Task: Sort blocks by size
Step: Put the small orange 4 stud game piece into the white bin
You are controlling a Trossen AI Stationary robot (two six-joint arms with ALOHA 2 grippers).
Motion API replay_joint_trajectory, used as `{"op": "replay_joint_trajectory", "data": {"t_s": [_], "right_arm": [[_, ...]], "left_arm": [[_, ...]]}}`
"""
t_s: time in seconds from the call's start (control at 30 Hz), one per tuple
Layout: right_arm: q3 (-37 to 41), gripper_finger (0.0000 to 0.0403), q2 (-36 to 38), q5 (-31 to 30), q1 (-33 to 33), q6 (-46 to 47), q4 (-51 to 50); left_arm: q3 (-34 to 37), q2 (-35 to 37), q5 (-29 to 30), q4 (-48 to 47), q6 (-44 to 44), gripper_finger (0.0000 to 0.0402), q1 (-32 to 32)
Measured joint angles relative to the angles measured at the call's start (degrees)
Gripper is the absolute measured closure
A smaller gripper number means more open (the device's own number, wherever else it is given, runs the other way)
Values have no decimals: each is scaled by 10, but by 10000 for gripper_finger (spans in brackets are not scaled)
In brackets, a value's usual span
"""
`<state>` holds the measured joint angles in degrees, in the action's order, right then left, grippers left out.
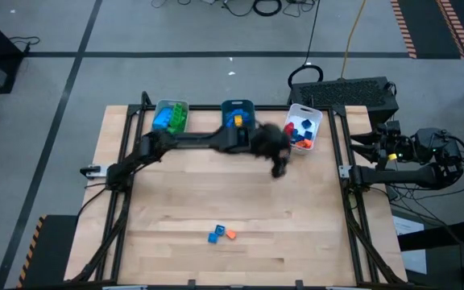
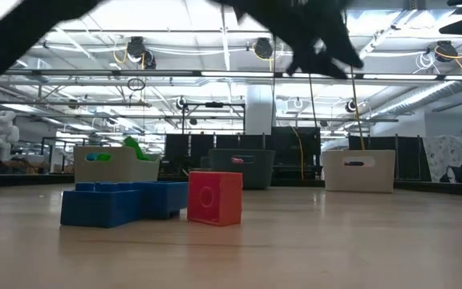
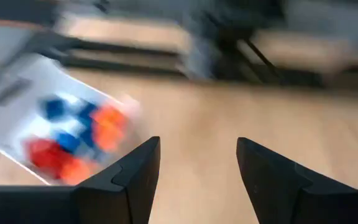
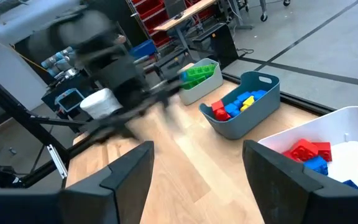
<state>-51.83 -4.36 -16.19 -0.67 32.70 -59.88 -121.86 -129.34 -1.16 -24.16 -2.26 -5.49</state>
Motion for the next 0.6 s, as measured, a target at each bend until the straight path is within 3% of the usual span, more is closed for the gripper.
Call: {"op": "replay_joint_trajectory", "data": {"t_s": [0.3,0.4,0.6], "right_arm": [[0,165,0,0,0,-13,0],[0,165,0,0,0,-18,0],[0,165,0,0,0,-19,0]], "left_arm": [[1,60,-3,-304,69,187,159],[16,58,-4,-327,44,187,197],[47,58,-9,-306,26,187,205]]}}
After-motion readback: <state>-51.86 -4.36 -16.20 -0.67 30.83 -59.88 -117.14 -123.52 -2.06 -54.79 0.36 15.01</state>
